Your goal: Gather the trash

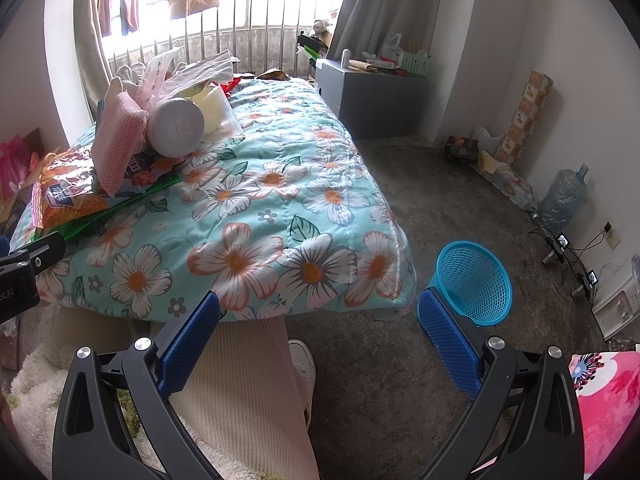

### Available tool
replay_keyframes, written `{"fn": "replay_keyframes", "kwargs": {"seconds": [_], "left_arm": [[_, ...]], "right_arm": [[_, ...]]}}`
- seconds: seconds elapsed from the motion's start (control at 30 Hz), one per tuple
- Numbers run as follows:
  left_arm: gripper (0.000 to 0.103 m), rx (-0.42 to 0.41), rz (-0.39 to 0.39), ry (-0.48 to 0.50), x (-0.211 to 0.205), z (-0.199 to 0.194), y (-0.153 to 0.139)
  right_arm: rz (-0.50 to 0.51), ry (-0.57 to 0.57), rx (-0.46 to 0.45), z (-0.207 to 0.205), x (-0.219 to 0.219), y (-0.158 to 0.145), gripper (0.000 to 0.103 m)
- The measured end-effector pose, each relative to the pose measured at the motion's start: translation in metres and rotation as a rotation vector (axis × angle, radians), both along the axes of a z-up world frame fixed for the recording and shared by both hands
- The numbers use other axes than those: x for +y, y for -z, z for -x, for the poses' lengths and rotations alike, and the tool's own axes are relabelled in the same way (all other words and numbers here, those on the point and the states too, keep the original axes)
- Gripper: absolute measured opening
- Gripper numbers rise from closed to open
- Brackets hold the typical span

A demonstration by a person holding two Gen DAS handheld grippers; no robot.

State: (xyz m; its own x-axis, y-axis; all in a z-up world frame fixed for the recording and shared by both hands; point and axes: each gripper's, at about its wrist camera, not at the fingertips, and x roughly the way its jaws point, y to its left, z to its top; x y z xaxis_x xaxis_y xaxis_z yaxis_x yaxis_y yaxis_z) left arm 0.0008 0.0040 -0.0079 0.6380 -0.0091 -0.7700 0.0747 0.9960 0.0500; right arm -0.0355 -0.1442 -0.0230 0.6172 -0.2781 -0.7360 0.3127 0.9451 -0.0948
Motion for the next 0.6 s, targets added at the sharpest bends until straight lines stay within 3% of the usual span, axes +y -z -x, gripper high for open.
{"fn": "replay_keyframes", "kwargs": {"seconds": [0.6], "left_arm": [[0.094, 0.002, 0.000, 0.000, -0.0004, -0.0008, -0.0011]], "right_arm": [[0.000, 0.000, 0.001, -0.0002, -0.0001, 0.0004, 0.097]]}}
